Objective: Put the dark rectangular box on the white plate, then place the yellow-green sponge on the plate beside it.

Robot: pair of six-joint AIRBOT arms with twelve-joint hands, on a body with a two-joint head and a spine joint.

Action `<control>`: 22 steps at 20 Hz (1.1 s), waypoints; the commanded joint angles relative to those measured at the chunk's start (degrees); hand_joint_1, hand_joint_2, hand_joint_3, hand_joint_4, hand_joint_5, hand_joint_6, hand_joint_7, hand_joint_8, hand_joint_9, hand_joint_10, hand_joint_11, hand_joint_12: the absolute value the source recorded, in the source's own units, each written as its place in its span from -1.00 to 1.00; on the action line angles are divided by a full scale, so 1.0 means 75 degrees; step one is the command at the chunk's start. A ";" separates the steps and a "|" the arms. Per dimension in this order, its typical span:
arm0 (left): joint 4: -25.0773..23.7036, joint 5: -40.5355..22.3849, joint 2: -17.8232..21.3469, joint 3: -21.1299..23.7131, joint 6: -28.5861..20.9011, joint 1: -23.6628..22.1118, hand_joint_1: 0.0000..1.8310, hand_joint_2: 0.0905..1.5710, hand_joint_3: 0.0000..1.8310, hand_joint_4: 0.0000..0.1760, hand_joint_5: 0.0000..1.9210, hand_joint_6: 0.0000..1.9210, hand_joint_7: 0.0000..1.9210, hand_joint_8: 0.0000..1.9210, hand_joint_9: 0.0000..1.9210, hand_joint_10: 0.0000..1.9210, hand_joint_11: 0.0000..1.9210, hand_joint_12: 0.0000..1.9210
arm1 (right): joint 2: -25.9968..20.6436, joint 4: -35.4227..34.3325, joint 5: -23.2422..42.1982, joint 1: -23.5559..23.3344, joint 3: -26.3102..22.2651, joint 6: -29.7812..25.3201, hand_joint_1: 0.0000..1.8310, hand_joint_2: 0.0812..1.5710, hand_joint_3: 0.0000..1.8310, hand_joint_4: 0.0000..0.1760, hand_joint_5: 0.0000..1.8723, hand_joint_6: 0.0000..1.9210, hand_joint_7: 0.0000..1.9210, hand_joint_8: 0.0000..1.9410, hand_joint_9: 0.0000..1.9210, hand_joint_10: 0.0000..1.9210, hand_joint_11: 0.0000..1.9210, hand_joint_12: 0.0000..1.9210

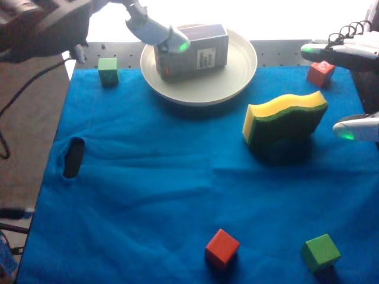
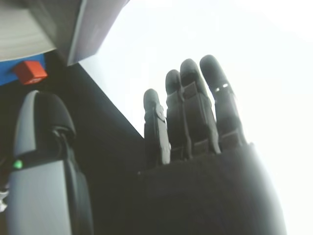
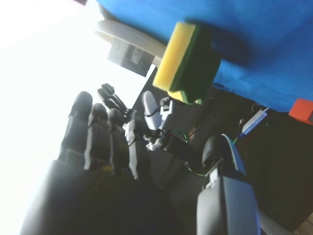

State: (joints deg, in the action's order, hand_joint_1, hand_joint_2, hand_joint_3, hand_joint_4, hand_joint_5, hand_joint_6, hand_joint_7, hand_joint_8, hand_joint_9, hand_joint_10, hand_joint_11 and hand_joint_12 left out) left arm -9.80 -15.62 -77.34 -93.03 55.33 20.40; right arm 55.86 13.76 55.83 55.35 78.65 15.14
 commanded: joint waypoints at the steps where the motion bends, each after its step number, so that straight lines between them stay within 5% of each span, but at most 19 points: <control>1: 0.0066 -0.1107 0.0157 0.0143 0.0026 0.0019 -0.10 0.23 -1.00 0.76 -0.69 -1.00 -0.67 -1.00 -0.72 -1.00 -1.00 -0.24 | 0.0005 -0.0279 0.0837 -0.0124 0.0051 -0.0087 -0.31 0.35 -0.99 -0.31 -0.85 -1.00 -0.93 -1.00 -0.97 -1.00 -0.99 -0.76; 3: 0.0067 -0.1458 0.0691 0.0773 0.0111 0.0309 -0.12 0.21 -1.00 0.81 -0.76 -0.99 -0.76 -1.00 -0.82 -1.00 -1.00 -0.57 | -0.0007 -0.0239 0.0837 -0.0134 0.0074 -0.0192 -0.26 0.31 -1.00 -0.33 -0.85 -1.00 -0.93 -1.00 -0.97 -1.00 -0.97 -0.76; 4: 0.0140 -0.1729 0.1022 0.1146 0.0111 0.0526 -0.15 0.18 -1.00 0.63 -0.79 -1.00 -0.80 -1.00 -0.82 -1.00 -1.00 -0.56 | -0.0008 -0.0226 0.0837 -0.0134 0.0099 -0.0292 -0.23 0.29 -1.00 -0.41 -0.83 -0.99 -0.92 -0.99 -0.95 -0.99 -0.96 -0.76; 6: 0.0346 -0.2329 0.1592 0.1780 0.0111 0.0930 -0.19 0.15 -1.00 0.96 -0.91 -1.00 -0.93 -0.99 -0.94 -1.00 -1.00 -0.88 | -0.0016 -0.0224 0.0837 -0.0140 0.0115 -0.0340 -0.19 0.24 -1.00 -0.36 -0.81 -1.00 -0.88 -1.00 -0.92 -0.99 -0.93 -0.76; 8: 0.0589 -0.2971 0.2114 0.2320 0.0110 0.1338 -0.17 0.06 -1.00 1.00 -0.97 -1.00 -1.00 -1.00 -1.00 -1.00 -1.00 -1.00 | -0.0022 -0.0224 0.0837 -0.0168 0.0129 -0.0358 -0.20 0.23 -1.00 -0.40 -0.79 -1.00 -0.85 -0.99 -0.89 -0.99 -0.90 -0.76; 9: 0.0746 -0.3401 0.2453 0.2673 0.0111 0.1611 -0.10 0.08 -1.00 0.94 -0.96 -0.99 -1.00 -1.00 -1.00 -1.00 -1.00 -1.00 | -0.0022 -0.0207 0.0837 -0.0218 0.0135 -0.0360 -0.22 0.19 -1.00 0.11 -0.77 -1.00 -0.82 -0.99 -0.86 -0.99 -0.88 -0.75; 12: 0.0836 -0.3960 0.3162 0.3430 0.0111 0.2102 0.06 0.08 -1.00 0.77 -1.00 -1.00 -1.00 -1.00 -1.00 -1.00 -1.00 -1.00 | -0.0006 -0.0084 0.0835 -0.0470 0.0136 -0.0360 -0.25 0.13 -1.00 0.53 -0.73 -1.00 -0.77 -1.00 -0.78 -1.00 -0.87 -0.61; 14: 0.0852 -0.4195 0.3439 0.3769 0.0111 0.2421 0.06 0.04 -1.00 0.72 -1.00 -1.00 -1.00 -1.00 -1.00 -1.00 -1.00 -1.00 | 0.0024 0.0008 0.0834 -0.0607 0.0139 -0.0360 -0.23 0.14 -1.00 0.33 -0.74 -1.00 -0.80 -1.00 -0.80 -1.00 -0.98 -0.41; 15: 0.0930 -0.4362 0.3559 0.3929 0.0111 0.2594 0.02 0.05 -1.00 0.94 -1.00 -1.00 -1.00 -1.00 -1.00 -1.00 -1.00 -1.00 | 0.0048 0.0069 0.0811 -0.0677 0.0151 -0.0360 -0.19 0.16 -1.00 -0.11 -0.75 -1.00 -0.83 -1.00 -0.84 -1.00 -1.00 -0.44; 16: 0.1030 -0.4524 0.3625 0.4052 0.0111 0.2742 0.00 0.05 -1.00 0.97 -1.00 -1.00 -1.00 -1.00 -1.00 -1.00 -1.00 -1.00 | 0.0086 0.0147 0.0708 -0.0757 0.0169 -0.0360 -0.21 0.15 -1.00 -0.16 -0.76 -1.00 -0.84 -1.00 -0.85 -1.00 -0.99 -0.44; 18: 0.1326 -0.4922 0.3712 0.4261 0.0111 0.3098 -0.05 0.03 -1.00 0.24 -1.00 -1.00 -1.00 -1.00 -1.00 -1.00 -1.00 -1.00 | 0.0236 0.0499 0.0322 -0.1114 0.0255 -0.0360 -0.18 0.16 -1.00 -0.52 -0.76 -1.00 -0.83 -0.99 -0.83 -0.99 -0.97 -0.44; 19: 0.1539 -0.5217 0.3772 0.4380 0.0111 0.3369 -0.05 0.04 -1.00 0.04 -1.00 -1.00 -1.00 -1.00 -1.00 -1.00 -1.00 -1.00 | 0.0366 0.0657 0.0118 -0.1270 0.0343 -0.0360 -0.24 0.15 -1.00 -0.72 -0.74 -1.00 -0.79 -0.99 -0.78 -0.99 -0.89 -0.50; 21: 0.1928 -0.5733 0.3830 0.4560 0.0111 0.3825 -0.02 0.04 -1.00 0.44 -1.00 -1.00 -1.00 -1.00 -1.00 -1.00 -1.00 -1.00 | 0.0569 0.0978 -0.0247 -0.1517 0.0474 -0.0360 -0.26 0.14 -1.00 -0.31 -0.75 -1.00 -0.78 -1.00 -0.79 -1.00 -0.98 -0.44; 22: 0.2123 -0.6010 0.3831 0.4633 0.0111 0.3994 -0.01 0.05 -1.00 0.52 -1.00 -1.00 -1.00 -1.00 -1.00 -1.00 -1.00 -1.00 | 0.0623 0.1087 -0.0376 -0.1573 0.0512 -0.0361 -0.25 0.15 -1.00 -0.30 -0.75 -1.00 -0.78 -1.00 -0.80 -1.00 -1.00 -0.41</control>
State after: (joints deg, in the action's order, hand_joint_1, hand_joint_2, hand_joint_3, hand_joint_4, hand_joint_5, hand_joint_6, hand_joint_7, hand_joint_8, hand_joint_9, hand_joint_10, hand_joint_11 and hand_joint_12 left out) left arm 5.80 -51.59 -49.06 -58.13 56.23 51.59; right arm 60.58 24.38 48.12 44.40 82.26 12.69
